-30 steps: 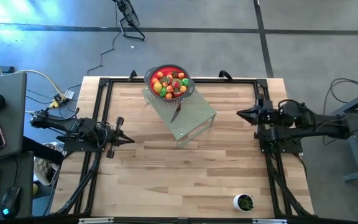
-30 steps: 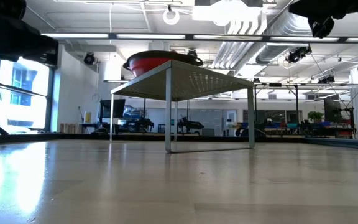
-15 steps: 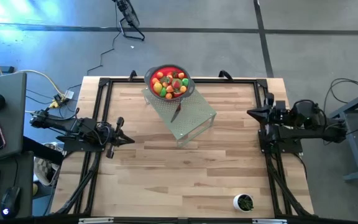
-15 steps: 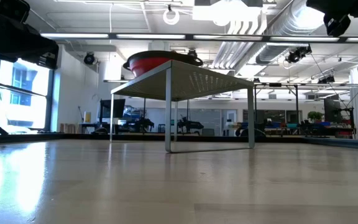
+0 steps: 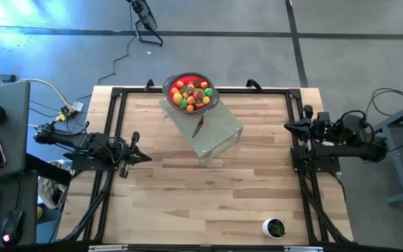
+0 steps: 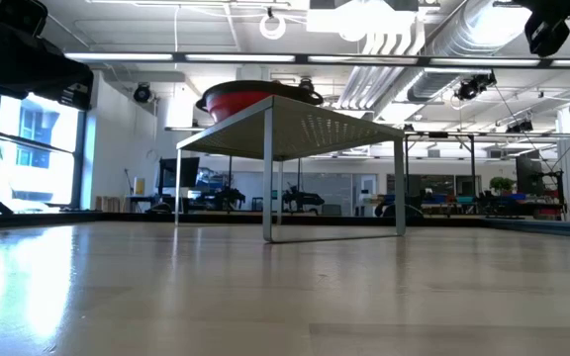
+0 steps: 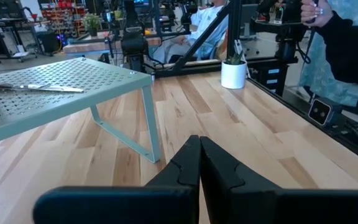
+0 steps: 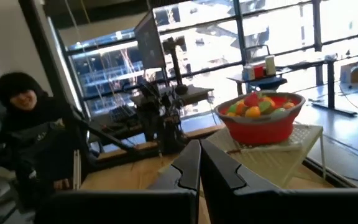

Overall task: Pick & Place Fruit
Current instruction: Return to Home Position

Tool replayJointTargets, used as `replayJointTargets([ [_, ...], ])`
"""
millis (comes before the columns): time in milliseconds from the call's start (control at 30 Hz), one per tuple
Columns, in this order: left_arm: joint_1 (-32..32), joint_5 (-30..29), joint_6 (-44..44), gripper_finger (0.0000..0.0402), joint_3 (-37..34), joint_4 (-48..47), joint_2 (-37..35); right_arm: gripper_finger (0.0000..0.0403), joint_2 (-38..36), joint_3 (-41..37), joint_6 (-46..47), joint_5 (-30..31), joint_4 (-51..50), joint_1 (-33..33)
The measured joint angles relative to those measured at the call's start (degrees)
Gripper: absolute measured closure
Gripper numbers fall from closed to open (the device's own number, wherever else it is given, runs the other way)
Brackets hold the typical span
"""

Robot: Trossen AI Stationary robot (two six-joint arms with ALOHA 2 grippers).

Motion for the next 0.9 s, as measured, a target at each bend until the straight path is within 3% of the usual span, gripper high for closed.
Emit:
replayJointTargets([
  [167, 0.0, 0.0, 0.0, 0.0402, 0.0, -0.1, 0.0, 0.0401, 0.0, -1.0, 0.0, -0.8, 1.1, 0.0],
  [500, 0.0, 0.0, 0.0, 0.0402, 0.0, -0.1, 0.0, 0.0401, -0.1, -16.1, 0.0, -2.1, 15.0, 0.0],
  [900, 0.0, 0.0, 0.0, 0.0402, 0.0, -0.1, 0.0, 0.0401, -0.1, -25.1, -2.3, -2.4, 23.2, 0.0],
])
